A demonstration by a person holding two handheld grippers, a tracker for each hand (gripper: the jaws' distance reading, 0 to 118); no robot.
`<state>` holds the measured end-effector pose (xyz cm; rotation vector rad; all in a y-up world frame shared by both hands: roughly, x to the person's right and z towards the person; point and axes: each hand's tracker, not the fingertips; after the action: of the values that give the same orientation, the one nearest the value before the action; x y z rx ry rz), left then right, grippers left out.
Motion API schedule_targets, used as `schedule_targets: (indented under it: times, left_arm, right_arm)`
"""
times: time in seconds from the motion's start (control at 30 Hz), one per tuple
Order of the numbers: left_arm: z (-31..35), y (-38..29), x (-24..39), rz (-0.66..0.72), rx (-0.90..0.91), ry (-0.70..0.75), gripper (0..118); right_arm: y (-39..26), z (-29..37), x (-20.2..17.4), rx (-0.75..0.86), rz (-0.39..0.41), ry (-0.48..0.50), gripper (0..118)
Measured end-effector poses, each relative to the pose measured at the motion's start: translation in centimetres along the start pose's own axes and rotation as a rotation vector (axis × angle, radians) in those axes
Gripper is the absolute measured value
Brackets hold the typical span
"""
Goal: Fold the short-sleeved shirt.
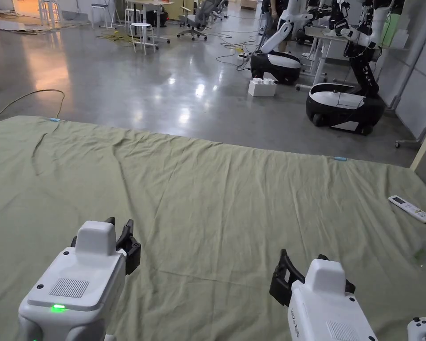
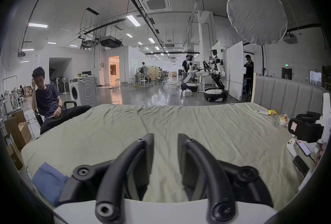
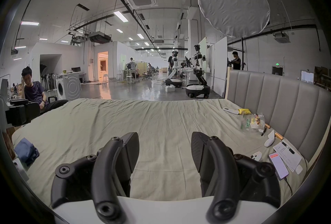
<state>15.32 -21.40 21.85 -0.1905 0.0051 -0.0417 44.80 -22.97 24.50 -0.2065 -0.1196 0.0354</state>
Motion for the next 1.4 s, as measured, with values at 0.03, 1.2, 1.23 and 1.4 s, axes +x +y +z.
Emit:
schedule_targets:
  times: [0.03,1.2,1.23,1.4]
  left_arm:
    - [-0.1,0.1,-0.2,0.007,0.000,-0.003,40]
    - [-0.1,0.0,-1.5,0.102,-0.046,0.013,110]
    - [-0.1,0.0,-1.4,0.103,-0.048,0.007,110]
    - [-0.1,0.0,-1.4,0.096,-0.054,0.000,110]
  right_arm:
    - [-0.1,0.0,-0.1,0.003,0.001,-0.005,64]
    - [1.4,-0.8,-1.4,-0.077,-0.038,0.018,117]
    - [1.5,-0.8,-1.5,-0.081,-0.043,0.027,117]
    - [2.1,-0.8,-1.9,-0.101,-0.056,0.015,117]
